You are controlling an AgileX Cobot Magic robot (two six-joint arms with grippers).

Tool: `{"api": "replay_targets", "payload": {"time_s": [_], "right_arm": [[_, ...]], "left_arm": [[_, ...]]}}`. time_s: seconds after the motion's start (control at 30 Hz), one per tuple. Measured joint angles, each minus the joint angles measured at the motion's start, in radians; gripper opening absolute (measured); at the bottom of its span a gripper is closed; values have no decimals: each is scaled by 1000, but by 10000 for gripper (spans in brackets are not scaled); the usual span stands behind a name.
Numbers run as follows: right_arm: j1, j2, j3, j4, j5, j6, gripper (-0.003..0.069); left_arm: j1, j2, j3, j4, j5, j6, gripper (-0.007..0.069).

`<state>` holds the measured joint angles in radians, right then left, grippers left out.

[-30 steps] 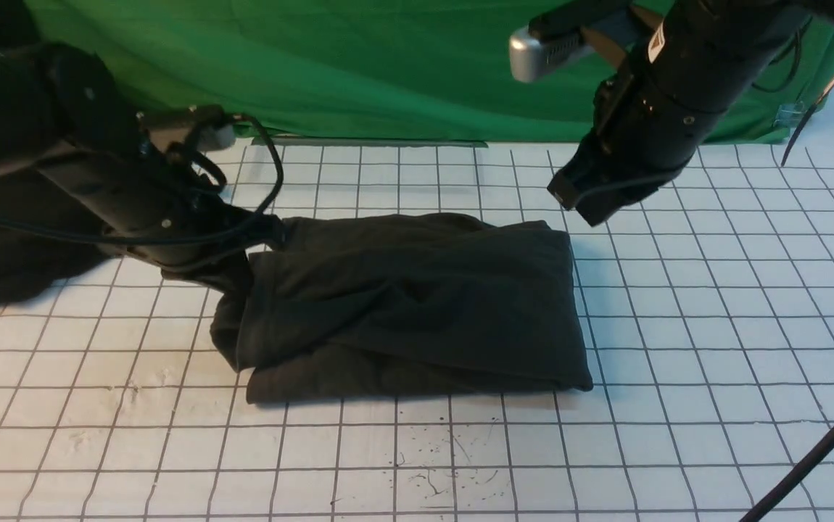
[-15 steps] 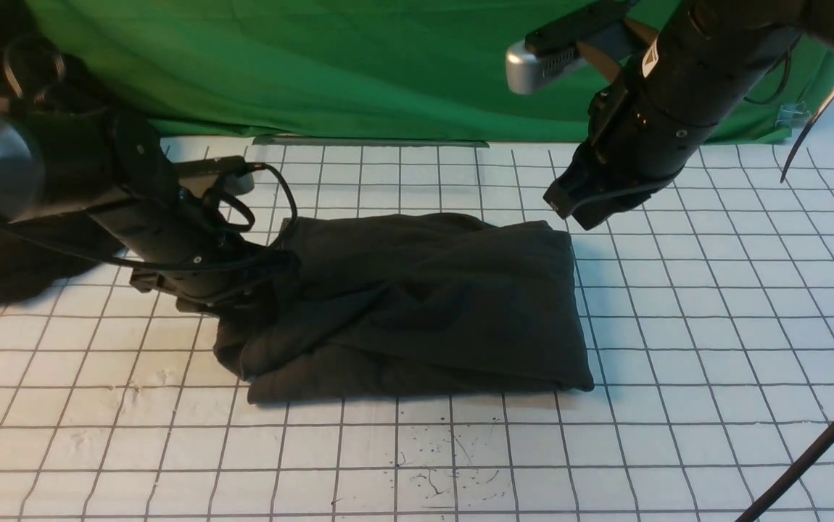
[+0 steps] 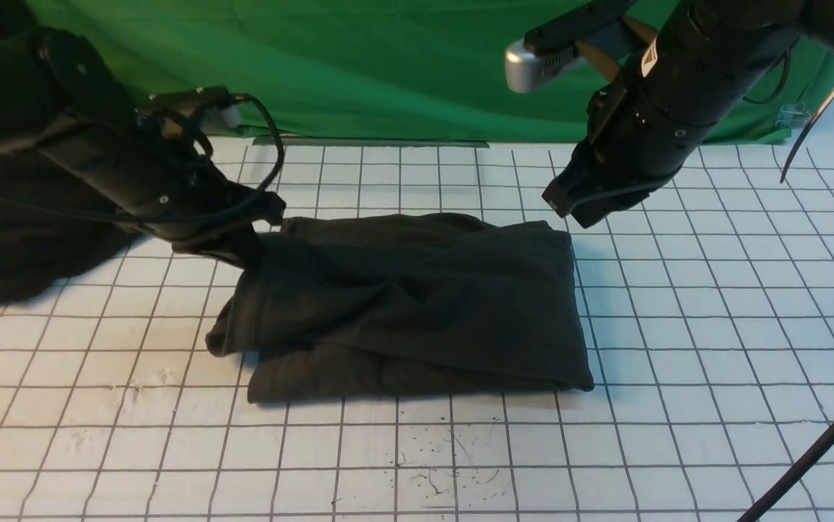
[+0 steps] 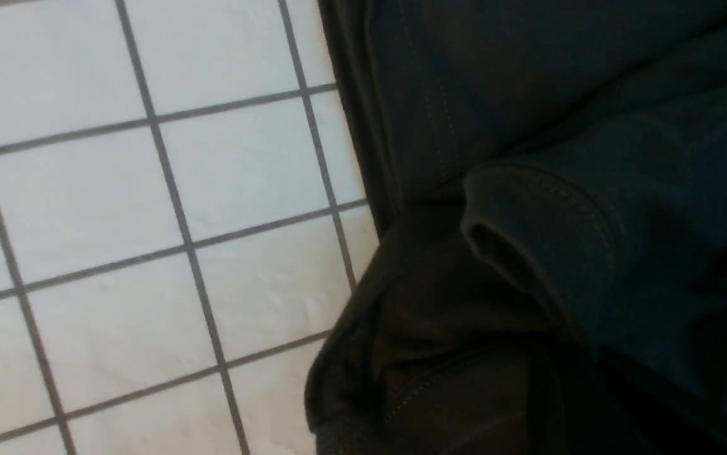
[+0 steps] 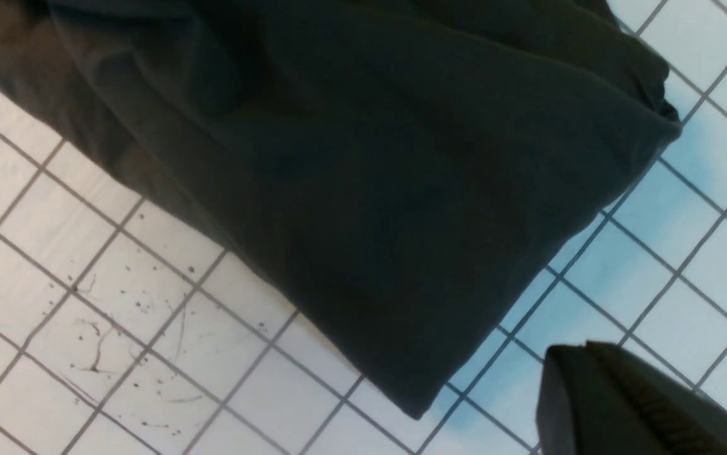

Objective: Fold a long-sleeved shirt over a white checkered tablecloth.

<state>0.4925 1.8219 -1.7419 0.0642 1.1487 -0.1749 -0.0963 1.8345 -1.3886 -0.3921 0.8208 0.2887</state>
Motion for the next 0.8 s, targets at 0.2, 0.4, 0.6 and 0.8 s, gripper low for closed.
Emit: {"api": "replay_targets", "payload": {"time_s": [0.2,0.4,0.6,0.8], "right_arm": [[0,0,0,0,0,-1,-3],[-1,0,0,32,0,-1,-3],[-1,0,0,74,7,-31,-2],[-1,0,0,75,15,-44,-1]], "left_arm": [[56,-1,-58,0,31,-12,9],[69,23,-66,1,-56,-19,9],[69,44,-66,12,-60,-20,25],[69,40,-67,52,-51,-61,231]]}}
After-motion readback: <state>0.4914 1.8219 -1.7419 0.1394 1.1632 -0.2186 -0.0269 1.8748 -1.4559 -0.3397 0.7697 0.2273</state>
